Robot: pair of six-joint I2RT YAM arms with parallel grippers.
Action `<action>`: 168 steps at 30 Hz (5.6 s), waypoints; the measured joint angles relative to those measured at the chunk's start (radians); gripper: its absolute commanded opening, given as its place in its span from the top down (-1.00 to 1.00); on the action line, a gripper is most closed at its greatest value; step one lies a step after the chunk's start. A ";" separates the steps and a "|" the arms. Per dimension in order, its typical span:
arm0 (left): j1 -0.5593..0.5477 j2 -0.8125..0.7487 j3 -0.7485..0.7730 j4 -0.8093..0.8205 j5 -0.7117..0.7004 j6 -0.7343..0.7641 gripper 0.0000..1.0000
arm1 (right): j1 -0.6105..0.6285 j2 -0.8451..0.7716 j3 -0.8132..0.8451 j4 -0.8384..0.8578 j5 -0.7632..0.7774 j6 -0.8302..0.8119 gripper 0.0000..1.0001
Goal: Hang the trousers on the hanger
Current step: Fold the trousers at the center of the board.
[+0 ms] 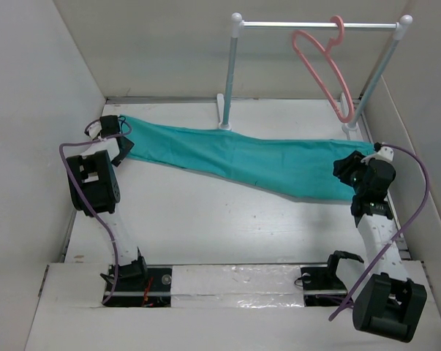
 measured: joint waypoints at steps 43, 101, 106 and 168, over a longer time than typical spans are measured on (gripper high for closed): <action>-0.002 -0.053 -0.044 0.156 0.050 -0.043 1.00 | -0.477 0.185 -0.106 0.025 0.065 0.172 -0.49; 0.157 -0.504 0.192 -0.108 0.071 -0.047 1.00 | -0.449 -0.104 0.439 -0.370 -0.046 0.214 1.00; 0.157 -0.415 0.190 -0.132 0.090 -0.047 1.00 | -0.424 0.078 0.413 -0.371 -0.069 0.219 1.00; -0.963 -0.664 -0.548 0.335 -0.145 -0.146 1.00 | -0.782 0.316 -0.175 0.042 -0.280 0.194 0.52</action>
